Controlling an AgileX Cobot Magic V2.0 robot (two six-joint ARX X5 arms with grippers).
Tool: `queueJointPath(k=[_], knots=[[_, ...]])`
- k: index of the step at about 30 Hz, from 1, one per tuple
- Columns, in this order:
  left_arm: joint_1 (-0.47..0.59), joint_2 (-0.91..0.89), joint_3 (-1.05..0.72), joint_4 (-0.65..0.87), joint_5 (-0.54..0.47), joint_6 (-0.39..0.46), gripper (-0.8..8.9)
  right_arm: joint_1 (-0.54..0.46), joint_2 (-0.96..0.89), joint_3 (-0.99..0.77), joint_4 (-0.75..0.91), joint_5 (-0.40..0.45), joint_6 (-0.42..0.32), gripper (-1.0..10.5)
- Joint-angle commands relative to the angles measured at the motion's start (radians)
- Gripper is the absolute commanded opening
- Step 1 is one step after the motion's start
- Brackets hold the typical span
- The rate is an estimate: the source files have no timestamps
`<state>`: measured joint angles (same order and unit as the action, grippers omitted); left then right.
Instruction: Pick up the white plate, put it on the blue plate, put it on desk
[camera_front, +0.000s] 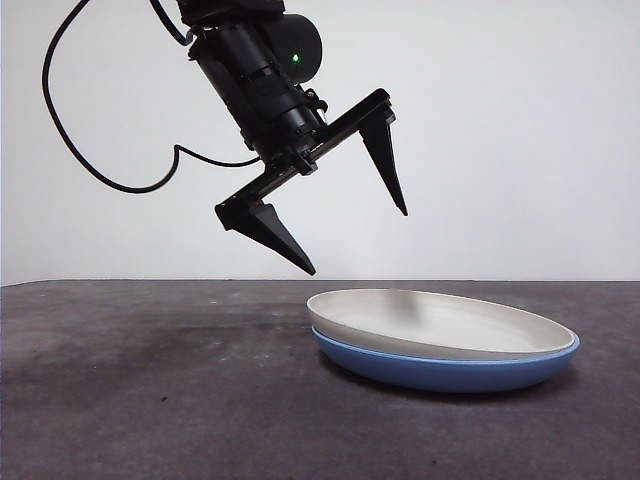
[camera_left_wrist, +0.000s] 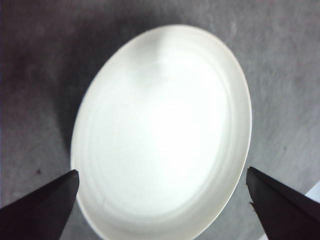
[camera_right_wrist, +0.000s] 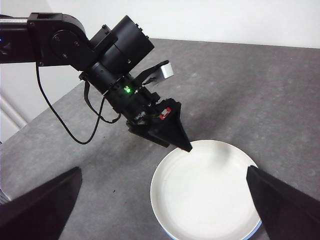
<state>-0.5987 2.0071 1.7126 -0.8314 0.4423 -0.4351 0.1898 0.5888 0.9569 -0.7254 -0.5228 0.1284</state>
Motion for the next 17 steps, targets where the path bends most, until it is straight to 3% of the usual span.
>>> queueJointPath(k=[1, 9, 17], knots=[[-0.006, 0.005, 0.053, -0.030, -0.020, 0.065, 5.43, 0.005, 0.003, 0.019, 0.006, -0.001, -0.002, 5.8], [-0.006, -0.071, 0.102, -0.142, -0.111, 0.183, 5.30, 0.005, 0.003, 0.019, 0.005, -0.001, -0.001, 5.8], [-0.019, -0.298, 0.102, -0.266, -0.171, 0.301, 5.33, 0.005, 0.003, 0.019, 0.006, 0.000, -0.002, 5.8]])
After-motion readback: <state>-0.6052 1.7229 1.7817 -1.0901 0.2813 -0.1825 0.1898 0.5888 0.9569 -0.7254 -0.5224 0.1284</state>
